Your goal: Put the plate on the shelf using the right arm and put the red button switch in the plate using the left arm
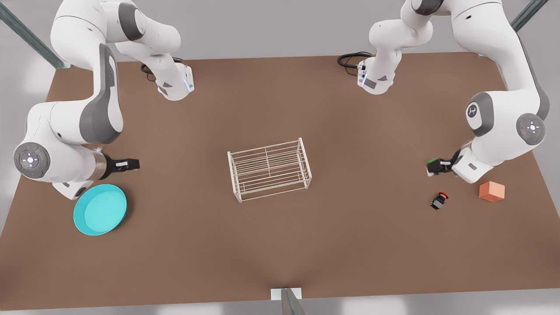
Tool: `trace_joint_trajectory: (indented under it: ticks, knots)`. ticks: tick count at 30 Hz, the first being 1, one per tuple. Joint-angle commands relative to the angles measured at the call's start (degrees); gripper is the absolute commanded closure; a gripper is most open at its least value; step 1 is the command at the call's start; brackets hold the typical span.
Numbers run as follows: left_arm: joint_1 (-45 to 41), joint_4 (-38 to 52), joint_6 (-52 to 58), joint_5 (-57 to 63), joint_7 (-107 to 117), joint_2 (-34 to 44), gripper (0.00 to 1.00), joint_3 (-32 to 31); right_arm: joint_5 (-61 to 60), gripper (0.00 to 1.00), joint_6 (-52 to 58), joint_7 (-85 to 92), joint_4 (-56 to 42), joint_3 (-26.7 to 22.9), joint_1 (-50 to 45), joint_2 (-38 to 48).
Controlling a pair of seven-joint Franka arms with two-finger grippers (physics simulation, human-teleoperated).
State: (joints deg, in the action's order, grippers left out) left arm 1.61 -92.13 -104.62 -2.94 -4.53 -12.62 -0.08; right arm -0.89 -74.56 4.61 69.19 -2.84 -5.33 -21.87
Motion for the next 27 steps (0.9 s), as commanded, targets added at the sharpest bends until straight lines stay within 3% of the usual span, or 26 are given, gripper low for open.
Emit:
trace_joint_trajectory:
  ticks: [1,5,12,17,19,22,27]
  knots:
    - [-0.03,0.02,-7.36,0.03,-4.7,0.05,0.0,-0.01,-0.78,0.0,-2.79,6.11,-0.02,-0.06,0.05,0.07]
    - [-0.03,0.02,-7.62,1.52,-16.46,-0.47,0.0,-0.19,-3.15,0.0,-3.23,6.46,0.41,-2.35,1.54,-3.18]
    - [0.06,-0.5,-10.69,2.14,-34.41,-7.06,0.0,-0.19,-4.91,0.0,-14.2,15.08,2.61,-2.88,15.52,-10.83]
    - [0.67,-0.42,-10.78,5.84,-34.67,-11.9,0.0,-0.1,-11.77,0.0,-20.19,30.37,2.7,-2.52,25.1,-16.63]
    - [1.29,-0.33,-10.78,7.51,-33.71,-14.36,0.0,-0.01,-11.94,0.0,-28.09,34.41,2.26,-2.61,28.62,-20.14]
    - [2.78,-0.24,-12.28,7.59,-33.97,-16.82,0.0,-0.01,-14.67,0.0,-29.77,38.28,-3.98,-2.44,29.5,-26.29]
    - [3.4,0.02,-13.51,7.77,-34.5,-18.75,0.0,-0.01,-13.26,0.0,-38.56,40.48,-4.42,-0.41,26.6,-28.14]
